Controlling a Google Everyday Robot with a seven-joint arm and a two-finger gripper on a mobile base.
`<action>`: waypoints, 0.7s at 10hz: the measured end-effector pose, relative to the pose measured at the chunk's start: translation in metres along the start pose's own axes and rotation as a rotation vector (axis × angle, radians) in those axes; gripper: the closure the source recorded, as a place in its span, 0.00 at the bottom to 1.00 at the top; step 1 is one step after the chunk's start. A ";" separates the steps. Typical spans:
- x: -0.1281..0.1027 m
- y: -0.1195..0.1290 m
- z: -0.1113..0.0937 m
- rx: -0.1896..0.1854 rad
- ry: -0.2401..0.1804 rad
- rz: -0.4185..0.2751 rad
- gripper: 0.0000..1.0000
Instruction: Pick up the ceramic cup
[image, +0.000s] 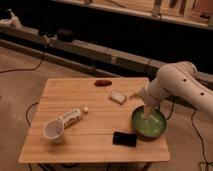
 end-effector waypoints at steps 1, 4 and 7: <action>-0.001 0.000 0.001 -0.002 -0.005 -0.009 0.35; -0.012 -0.013 0.009 0.000 -0.072 -0.131 0.35; -0.049 -0.043 0.031 -0.039 -0.206 -0.429 0.35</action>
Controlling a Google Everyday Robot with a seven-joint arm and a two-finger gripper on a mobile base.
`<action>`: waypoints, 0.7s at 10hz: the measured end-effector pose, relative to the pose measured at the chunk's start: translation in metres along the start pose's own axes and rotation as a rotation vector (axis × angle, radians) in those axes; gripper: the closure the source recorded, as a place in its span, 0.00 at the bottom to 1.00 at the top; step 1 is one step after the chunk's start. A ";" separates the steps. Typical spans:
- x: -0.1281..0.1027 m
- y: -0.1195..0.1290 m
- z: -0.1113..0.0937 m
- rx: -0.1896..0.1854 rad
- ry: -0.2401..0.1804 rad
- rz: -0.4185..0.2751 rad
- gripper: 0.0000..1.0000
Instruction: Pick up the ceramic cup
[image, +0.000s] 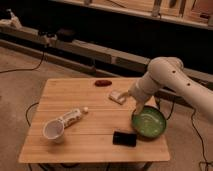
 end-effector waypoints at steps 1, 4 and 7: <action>-0.008 -0.016 0.012 -0.030 -0.050 -0.122 0.35; -0.023 -0.052 0.040 -0.101 -0.109 -0.389 0.35; -0.027 -0.065 0.050 -0.120 -0.118 -0.469 0.35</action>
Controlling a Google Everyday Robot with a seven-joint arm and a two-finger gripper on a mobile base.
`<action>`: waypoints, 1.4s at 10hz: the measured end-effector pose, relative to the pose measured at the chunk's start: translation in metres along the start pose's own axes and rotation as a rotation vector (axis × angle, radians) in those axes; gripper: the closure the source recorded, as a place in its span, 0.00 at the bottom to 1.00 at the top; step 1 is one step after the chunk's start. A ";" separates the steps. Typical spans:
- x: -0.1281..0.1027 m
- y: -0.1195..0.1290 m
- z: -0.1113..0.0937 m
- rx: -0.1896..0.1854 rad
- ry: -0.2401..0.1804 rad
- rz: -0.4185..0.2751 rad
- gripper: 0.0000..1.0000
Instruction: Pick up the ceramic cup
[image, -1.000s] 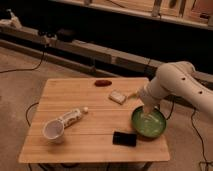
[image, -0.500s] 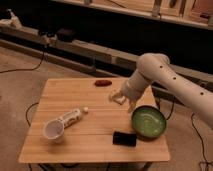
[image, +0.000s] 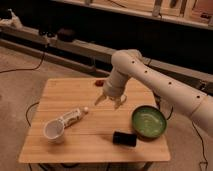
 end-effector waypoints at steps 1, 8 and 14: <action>0.000 0.001 -0.001 0.000 0.001 0.001 0.35; -0.024 -0.056 0.033 0.019 -0.040 -0.404 0.35; -0.040 -0.085 0.063 -0.005 -0.051 -0.599 0.35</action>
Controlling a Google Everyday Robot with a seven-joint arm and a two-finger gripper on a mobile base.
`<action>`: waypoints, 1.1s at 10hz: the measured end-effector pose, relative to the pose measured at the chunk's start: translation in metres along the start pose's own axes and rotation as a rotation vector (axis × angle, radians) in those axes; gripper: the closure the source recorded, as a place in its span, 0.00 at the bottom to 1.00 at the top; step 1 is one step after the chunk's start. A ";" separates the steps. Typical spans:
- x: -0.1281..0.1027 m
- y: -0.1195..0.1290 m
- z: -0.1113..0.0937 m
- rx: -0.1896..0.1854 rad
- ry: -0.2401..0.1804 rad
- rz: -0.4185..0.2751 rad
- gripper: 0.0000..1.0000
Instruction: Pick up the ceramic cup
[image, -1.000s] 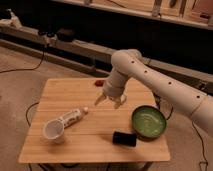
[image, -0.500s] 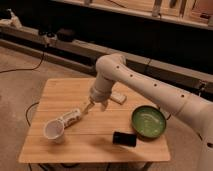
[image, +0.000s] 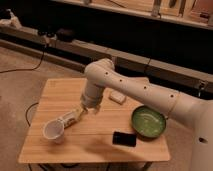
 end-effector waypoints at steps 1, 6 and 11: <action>0.000 0.000 0.000 -0.001 0.000 -0.001 0.35; 0.056 -0.023 0.014 0.097 0.106 -0.082 0.35; 0.085 -0.059 0.044 0.178 0.113 -0.182 0.35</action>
